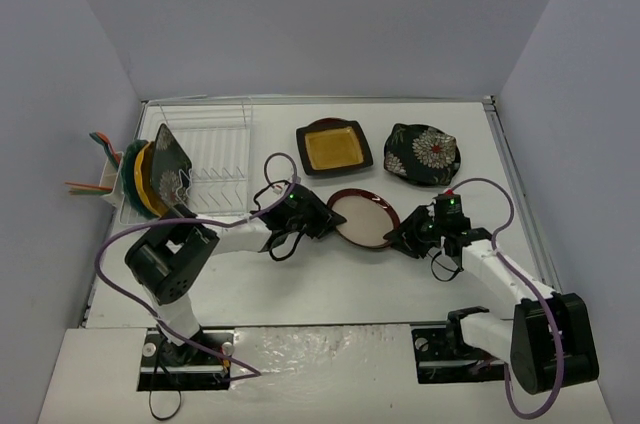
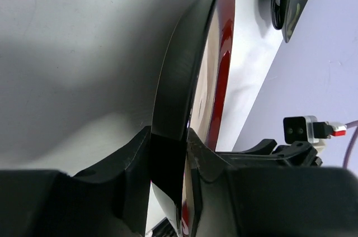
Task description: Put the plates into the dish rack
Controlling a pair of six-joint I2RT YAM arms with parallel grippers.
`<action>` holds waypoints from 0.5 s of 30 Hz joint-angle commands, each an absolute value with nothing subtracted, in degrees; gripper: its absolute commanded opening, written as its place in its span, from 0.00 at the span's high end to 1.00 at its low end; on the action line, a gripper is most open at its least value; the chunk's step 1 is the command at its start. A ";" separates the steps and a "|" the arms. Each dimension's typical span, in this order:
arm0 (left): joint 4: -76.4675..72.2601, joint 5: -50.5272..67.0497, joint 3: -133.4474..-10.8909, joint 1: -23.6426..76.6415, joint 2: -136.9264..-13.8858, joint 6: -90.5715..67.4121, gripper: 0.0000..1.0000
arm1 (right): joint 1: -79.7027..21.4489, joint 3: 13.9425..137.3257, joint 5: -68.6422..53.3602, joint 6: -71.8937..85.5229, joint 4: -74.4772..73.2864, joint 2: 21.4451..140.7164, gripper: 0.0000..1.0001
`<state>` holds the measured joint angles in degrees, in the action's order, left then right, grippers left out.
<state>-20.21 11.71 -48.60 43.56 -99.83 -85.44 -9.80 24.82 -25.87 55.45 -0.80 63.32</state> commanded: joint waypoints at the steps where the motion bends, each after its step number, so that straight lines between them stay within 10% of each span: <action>1: -18.33 9.54 -51.06 44.76 -94.70 -81.31 1.00 | -9.28 29.48 -26.77 51.07 -4.88 60.37 0.37; 7: -10.08 7.37 -56.01 44.91 -88.75 -73.39 1.00 | -8.35 39.63 -21.54 45.33 -13.35 58.27 0.09; 15: 10.90 0.81 -67.74 44.48 -78.04 -56.26 1.00 | -7.86 52.13 -18.45 37.27 -20.06 56.39 0.05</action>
